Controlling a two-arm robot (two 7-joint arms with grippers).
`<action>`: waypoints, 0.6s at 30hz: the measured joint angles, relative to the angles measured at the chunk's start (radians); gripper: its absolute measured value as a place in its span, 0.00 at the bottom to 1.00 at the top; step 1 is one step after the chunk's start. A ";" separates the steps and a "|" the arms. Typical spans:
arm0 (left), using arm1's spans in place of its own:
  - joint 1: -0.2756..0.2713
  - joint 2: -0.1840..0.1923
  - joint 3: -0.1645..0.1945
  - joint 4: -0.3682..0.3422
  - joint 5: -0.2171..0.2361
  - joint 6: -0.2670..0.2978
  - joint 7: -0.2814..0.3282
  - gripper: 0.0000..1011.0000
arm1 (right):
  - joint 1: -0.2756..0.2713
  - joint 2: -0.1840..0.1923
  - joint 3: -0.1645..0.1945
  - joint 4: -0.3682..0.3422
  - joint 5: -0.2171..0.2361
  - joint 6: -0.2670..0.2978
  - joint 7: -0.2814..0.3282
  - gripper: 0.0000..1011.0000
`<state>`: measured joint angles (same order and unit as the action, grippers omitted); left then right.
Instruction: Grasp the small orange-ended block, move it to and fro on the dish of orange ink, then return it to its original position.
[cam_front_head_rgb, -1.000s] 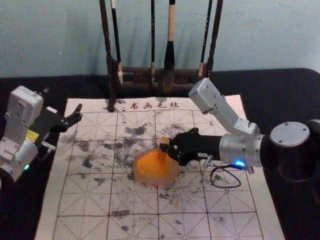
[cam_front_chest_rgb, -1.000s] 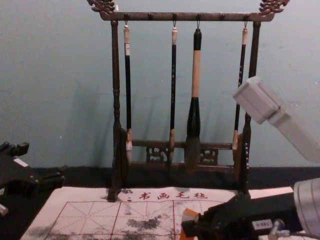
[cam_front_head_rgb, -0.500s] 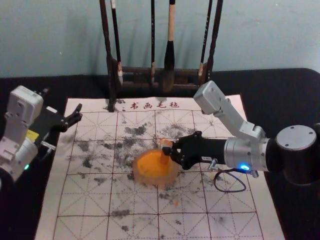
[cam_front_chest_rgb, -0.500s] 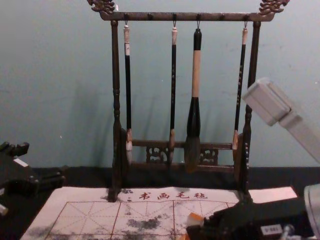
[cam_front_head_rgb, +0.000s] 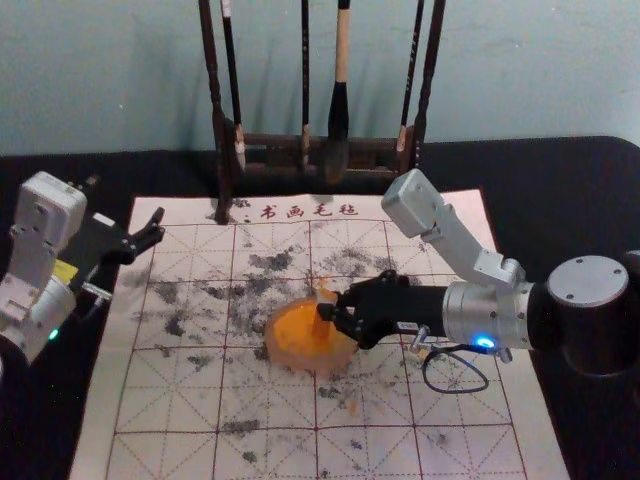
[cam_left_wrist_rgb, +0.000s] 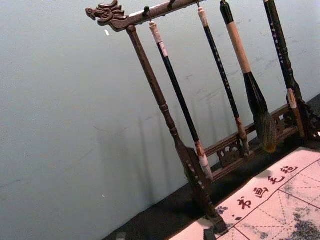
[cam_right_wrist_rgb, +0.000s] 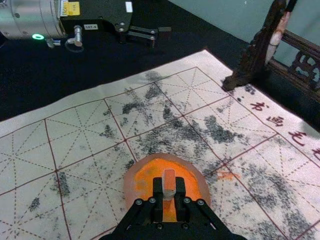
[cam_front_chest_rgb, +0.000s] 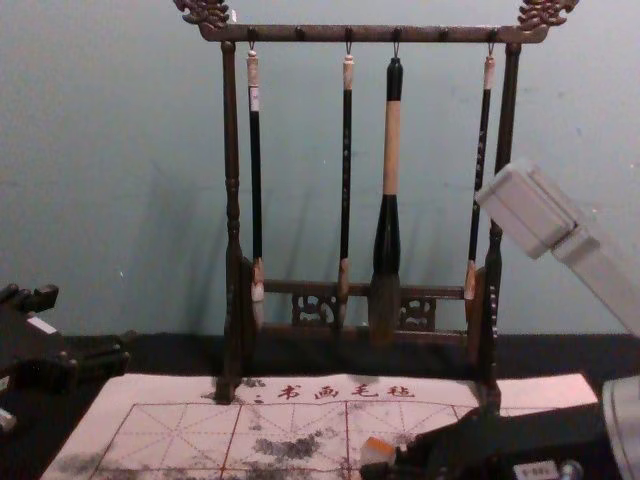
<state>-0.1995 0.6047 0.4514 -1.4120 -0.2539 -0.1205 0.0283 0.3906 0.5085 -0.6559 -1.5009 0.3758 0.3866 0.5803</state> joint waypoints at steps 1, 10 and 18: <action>0.000 0.000 0.000 0.000 0.000 0.000 0.000 0.99 | 0.001 -0.001 -0.002 0.000 0.000 0.000 0.001 0.13; 0.000 0.000 0.000 0.000 0.000 0.000 0.000 0.99 | 0.011 -0.014 -0.019 0.004 0.001 0.002 0.007 0.13; 0.000 0.000 0.000 0.000 0.000 0.000 0.000 0.99 | 0.023 -0.030 -0.033 0.014 -0.001 0.003 0.009 0.13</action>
<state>-0.1995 0.6047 0.4514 -1.4120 -0.2539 -0.1205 0.0282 0.4140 0.4785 -0.6892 -1.4874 0.3749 0.3897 0.5895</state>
